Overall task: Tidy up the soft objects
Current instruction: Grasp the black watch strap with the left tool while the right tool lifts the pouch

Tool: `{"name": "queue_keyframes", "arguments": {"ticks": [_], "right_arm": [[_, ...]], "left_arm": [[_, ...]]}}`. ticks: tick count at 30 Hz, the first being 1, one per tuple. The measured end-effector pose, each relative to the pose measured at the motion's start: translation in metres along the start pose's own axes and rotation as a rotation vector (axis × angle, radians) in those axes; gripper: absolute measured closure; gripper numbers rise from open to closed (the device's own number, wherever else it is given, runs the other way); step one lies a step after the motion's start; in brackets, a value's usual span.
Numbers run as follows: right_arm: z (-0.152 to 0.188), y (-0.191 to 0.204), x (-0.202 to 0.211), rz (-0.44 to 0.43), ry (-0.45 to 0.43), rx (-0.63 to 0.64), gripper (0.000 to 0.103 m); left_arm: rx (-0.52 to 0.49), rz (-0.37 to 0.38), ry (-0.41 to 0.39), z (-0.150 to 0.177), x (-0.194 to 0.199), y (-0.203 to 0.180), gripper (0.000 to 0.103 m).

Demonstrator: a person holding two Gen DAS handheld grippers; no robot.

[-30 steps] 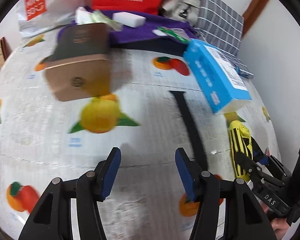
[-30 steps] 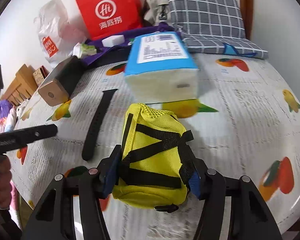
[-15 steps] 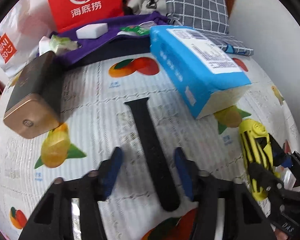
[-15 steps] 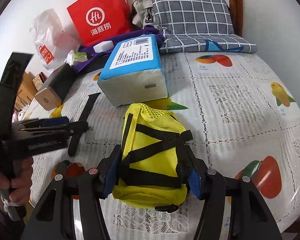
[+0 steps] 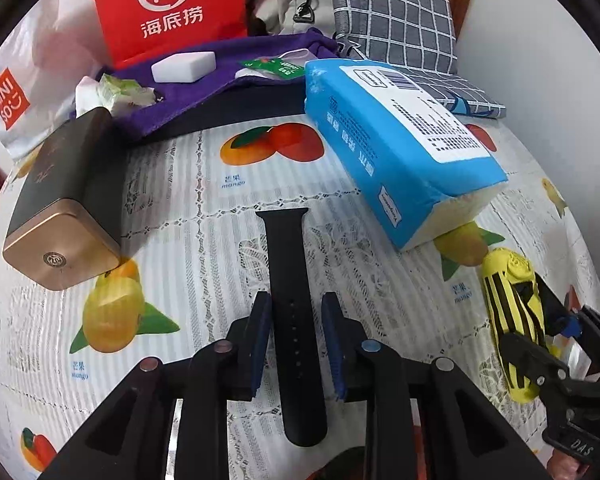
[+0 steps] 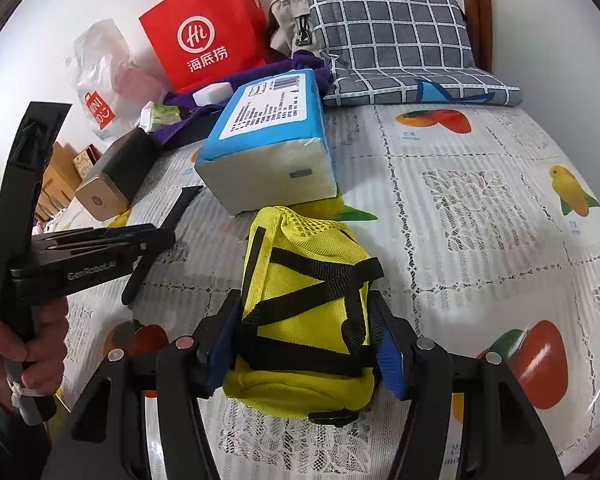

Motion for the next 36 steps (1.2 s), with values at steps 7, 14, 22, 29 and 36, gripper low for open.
{"name": "queue_keyframes", "arguments": {"ticks": [7, 14, 22, 29, 36], "right_arm": [[0.000, 0.003, 0.000, 0.018, -0.011, 0.017, 0.042], [0.000, 0.009, 0.009, 0.020, -0.017, 0.035, 0.044], [0.001, 0.021, 0.008, 0.018, -0.016, 0.043, 0.045], [0.005, 0.028, 0.007, 0.026, -0.013, 0.065, 0.044], [0.000, 0.032, -0.004, 0.024, -0.029, 0.074, 0.042]], "left_arm": [[-0.014, -0.006, -0.015, -0.001, 0.000, -0.001, 0.083], [0.001, -0.003, -0.004, 0.008, 0.009, 0.008, 0.084], [0.082, -0.059, -0.028, 0.031, 0.033, 0.064, 0.084], [0.149, -0.092, -0.037, 0.048, 0.050, 0.105, 0.082], [0.124, -0.102, -0.056, 0.043, 0.046, 0.103, 0.083]]}}
Point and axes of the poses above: each gripper's, at about its wrist camera, not at the fingertips, and x roughly against the way its jaws point, y to its left, z to its underside, the point moved 7 cm from there along -x, roughly the way its jaws point, and after that the axes turned 9 degrees about z, right-handed, at the moved point
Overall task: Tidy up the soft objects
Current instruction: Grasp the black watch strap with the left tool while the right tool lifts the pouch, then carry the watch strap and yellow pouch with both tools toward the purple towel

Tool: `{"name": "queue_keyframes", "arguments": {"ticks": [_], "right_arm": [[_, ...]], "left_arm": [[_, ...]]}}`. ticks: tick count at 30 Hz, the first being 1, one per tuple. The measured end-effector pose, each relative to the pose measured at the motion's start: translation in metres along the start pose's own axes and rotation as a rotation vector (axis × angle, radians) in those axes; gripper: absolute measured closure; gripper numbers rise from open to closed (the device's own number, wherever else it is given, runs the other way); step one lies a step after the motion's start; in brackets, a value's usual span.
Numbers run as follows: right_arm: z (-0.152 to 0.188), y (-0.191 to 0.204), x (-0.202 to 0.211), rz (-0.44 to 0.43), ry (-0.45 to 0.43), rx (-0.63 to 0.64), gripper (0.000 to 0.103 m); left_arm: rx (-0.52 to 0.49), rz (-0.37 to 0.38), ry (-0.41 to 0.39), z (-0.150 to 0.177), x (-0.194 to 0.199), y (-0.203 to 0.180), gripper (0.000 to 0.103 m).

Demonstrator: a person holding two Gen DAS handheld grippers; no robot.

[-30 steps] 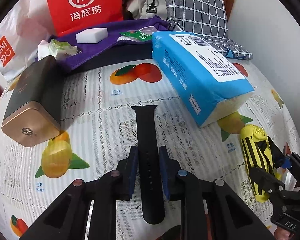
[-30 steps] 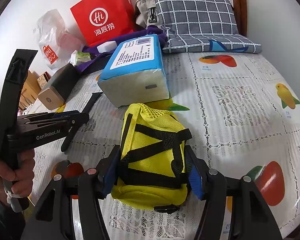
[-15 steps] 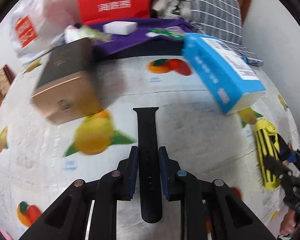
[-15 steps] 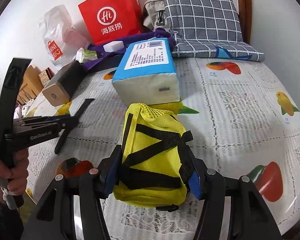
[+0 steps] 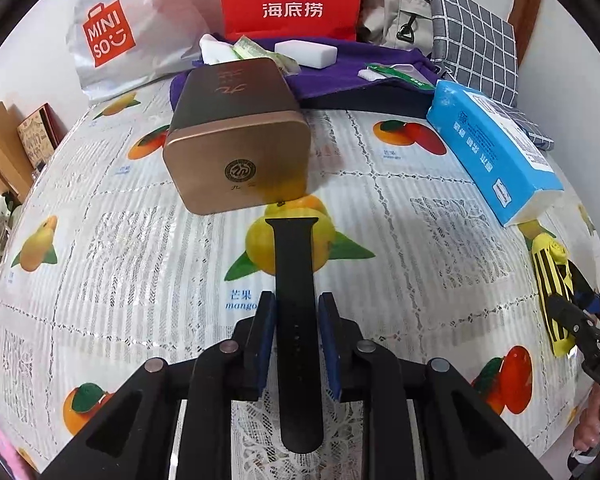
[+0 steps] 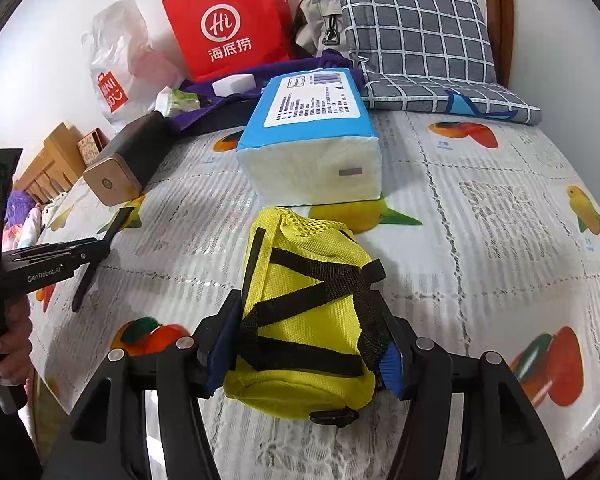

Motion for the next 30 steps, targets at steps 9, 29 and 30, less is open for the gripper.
{"name": "queue_keyframes", "arguments": {"ticks": [9, 29, 30], "right_arm": [[-0.007, 0.008, 0.007, -0.003, -0.008, 0.020, 0.049], [-0.028, 0.029, 0.046, -0.019, -0.079, 0.054, 0.053], [-0.030, 0.030, 0.049, -0.019, -0.084, 0.054, 0.053]], "left_arm": [[0.067, 0.066, -0.019, -0.005, 0.009, 0.006, 0.084], [0.089, 0.094, -0.121, -0.019, 0.062, 0.019, 0.084], [0.089, 0.094, -0.126, -0.021, 0.064, 0.019, 0.084]]}}
Point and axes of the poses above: each gripper's, at about its wrist camera, not at the fingertips, and x roughly against the way its jaws point, y to its left, z to its underside, the point moved 7 cm from there along -x, roughly the way its jaws point, and after that the axes turned 9 degrees about z, right-handed, at the moved point
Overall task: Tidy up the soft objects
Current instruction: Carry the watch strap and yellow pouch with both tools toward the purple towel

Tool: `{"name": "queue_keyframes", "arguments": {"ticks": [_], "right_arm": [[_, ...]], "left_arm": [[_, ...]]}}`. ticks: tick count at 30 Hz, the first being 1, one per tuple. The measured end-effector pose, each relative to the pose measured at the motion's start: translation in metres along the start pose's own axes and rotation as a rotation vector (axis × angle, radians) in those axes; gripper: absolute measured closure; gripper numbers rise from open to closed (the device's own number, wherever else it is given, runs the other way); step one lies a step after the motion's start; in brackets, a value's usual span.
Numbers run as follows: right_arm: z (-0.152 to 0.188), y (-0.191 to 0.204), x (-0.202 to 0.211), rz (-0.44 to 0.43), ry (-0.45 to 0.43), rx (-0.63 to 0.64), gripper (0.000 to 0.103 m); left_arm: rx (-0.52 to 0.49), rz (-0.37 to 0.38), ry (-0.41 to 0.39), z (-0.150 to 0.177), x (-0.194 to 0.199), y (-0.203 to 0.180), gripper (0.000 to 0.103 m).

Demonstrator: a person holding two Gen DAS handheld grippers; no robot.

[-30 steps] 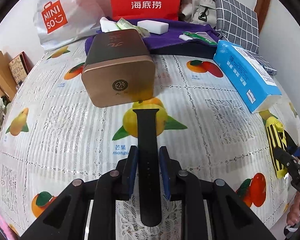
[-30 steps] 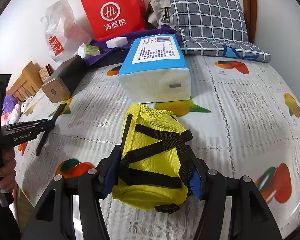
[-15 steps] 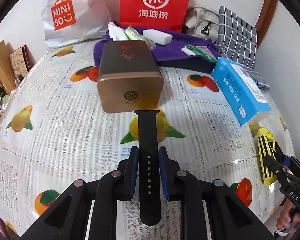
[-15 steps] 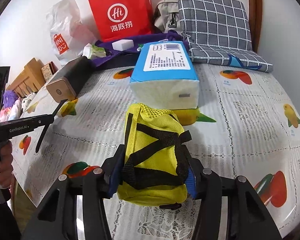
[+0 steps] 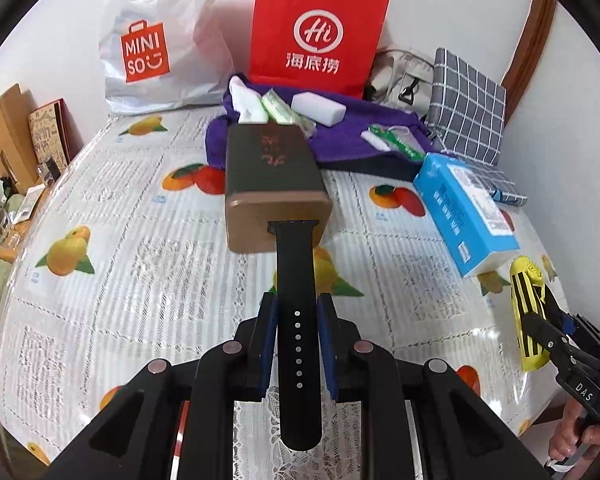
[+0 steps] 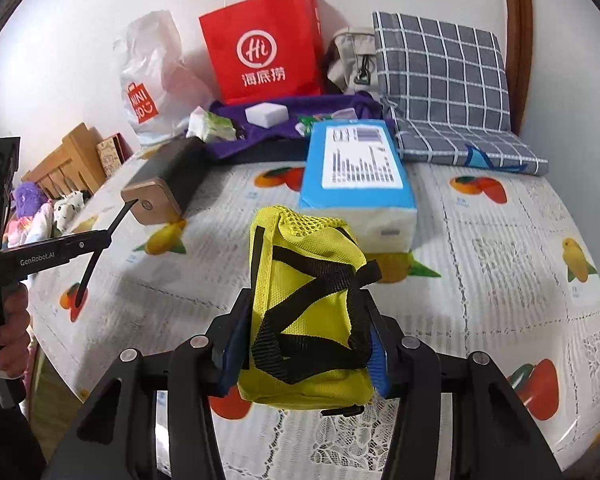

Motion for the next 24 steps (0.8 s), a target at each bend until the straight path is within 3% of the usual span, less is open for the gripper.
{"name": "queue_keyframes", "arguments": {"ticks": [24], "right_arm": [[-0.100, 0.001, 0.014, 0.001, -0.127, 0.007, 0.054]], "left_arm": [[-0.013, 0.013, -0.091, -0.085, 0.019, -0.008, 0.084]]}}
Point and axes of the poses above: each gripper's, at about its wrist camera, not at the fingertips, and x roughly against the way its jaws point, y to its left, z to its underside, the point moved 7 cm from there along -x, roughly the way its jaws point, and after that the axes turned 9 degrees about z, right-handed, at the moved point
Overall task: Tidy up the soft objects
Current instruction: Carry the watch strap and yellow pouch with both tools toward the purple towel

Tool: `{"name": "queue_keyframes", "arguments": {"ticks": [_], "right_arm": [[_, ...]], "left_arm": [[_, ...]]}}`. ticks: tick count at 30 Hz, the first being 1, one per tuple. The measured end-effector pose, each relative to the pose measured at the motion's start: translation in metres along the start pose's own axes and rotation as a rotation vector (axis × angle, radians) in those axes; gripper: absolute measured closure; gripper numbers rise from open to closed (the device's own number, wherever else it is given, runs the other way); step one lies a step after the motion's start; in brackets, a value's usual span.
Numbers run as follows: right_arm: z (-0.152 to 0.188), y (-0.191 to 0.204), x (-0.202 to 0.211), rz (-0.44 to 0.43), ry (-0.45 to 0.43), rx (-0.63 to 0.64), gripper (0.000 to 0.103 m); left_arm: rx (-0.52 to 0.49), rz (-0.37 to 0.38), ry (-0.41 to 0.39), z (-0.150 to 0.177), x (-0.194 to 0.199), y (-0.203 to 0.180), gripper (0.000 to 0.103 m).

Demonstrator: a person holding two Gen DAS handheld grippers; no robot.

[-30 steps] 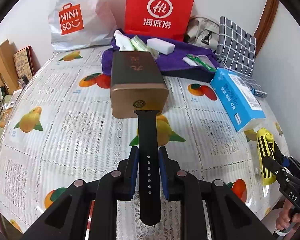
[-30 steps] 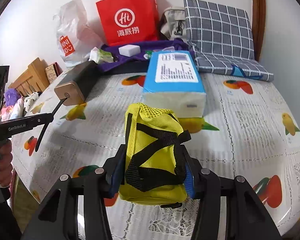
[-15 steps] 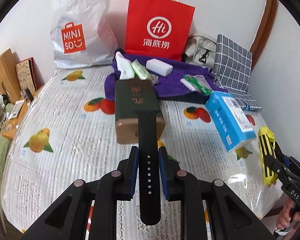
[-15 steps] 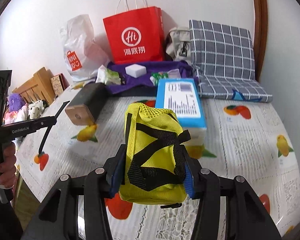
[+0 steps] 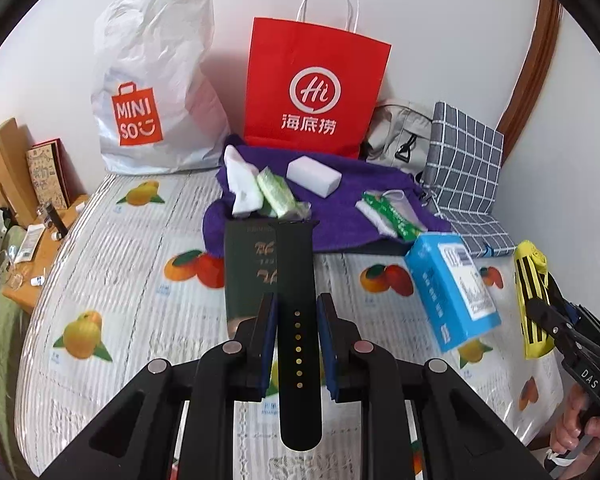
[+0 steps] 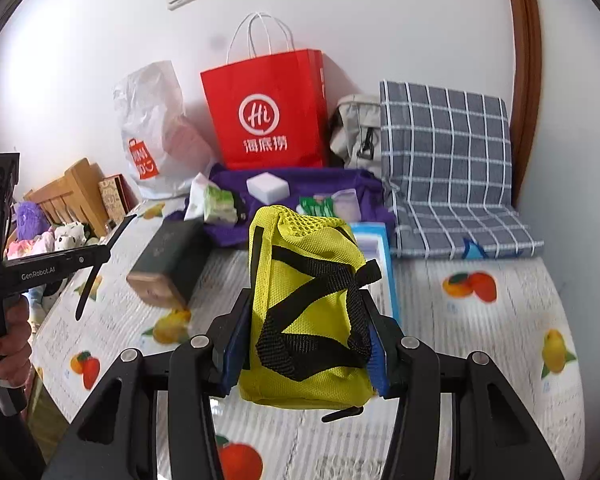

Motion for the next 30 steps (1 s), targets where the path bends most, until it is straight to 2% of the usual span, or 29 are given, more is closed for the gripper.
{"name": "queue_keyframes", "arguments": {"ticks": [14, 30], "right_arm": [[-0.056, -0.003, -0.024, -0.003, -0.041, -0.008, 0.053], [-0.110, -0.003, -0.073, -0.006, -0.056, 0.001, 0.053]], "left_arm": [[-0.023, -0.017, -0.030, -0.059, -0.019, -0.001, 0.084], [-0.008, -0.011, -0.003, -0.107, -0.070, 0.002, 0.084]]}}
Point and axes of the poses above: each gripper's, at about its wrist camera, not at the fingertips, and x roughly against the way its jaws point, y to its left, z to its underside, the point moved 7 cm from there along -x, roughly the way its jaws point, and after that the axes turned 9 degrees about z, right-handed, at the moved point
